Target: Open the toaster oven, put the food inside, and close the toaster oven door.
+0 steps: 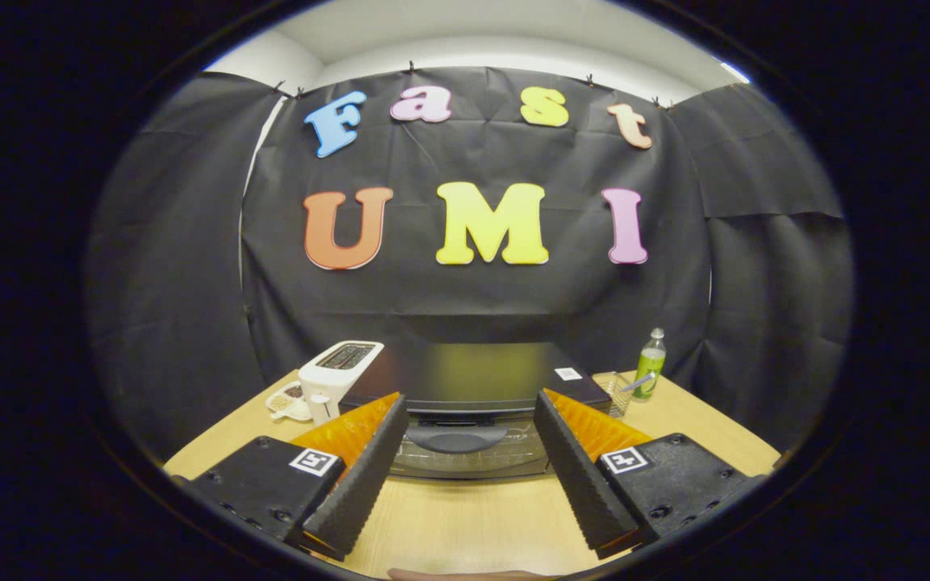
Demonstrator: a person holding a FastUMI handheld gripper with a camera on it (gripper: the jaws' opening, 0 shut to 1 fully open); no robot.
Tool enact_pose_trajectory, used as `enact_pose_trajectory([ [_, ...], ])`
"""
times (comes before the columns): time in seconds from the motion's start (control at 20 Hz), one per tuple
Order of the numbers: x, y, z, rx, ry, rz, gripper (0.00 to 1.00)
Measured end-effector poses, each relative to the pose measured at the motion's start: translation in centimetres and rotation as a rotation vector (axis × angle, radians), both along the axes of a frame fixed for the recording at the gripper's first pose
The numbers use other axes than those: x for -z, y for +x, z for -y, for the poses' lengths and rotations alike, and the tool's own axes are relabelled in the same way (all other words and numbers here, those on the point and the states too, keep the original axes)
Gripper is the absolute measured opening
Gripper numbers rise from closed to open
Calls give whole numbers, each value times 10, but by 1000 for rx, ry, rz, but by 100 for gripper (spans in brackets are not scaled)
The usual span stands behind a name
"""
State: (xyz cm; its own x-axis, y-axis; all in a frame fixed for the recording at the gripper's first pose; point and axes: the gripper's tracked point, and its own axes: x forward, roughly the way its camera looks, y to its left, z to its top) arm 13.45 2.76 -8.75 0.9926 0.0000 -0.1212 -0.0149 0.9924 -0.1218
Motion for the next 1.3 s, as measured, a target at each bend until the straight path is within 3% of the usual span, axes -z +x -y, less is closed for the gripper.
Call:
enact_pose_trajectory([
  [0.2,16,36,-2,-14,23,-18,100],
  [0.35,31,62,-4,-15,-29,-47,100],
  [0.7,69,91,-2,-25,16,-112,100],
  [1.3,87,39,3,-27,21,-141,100],
])
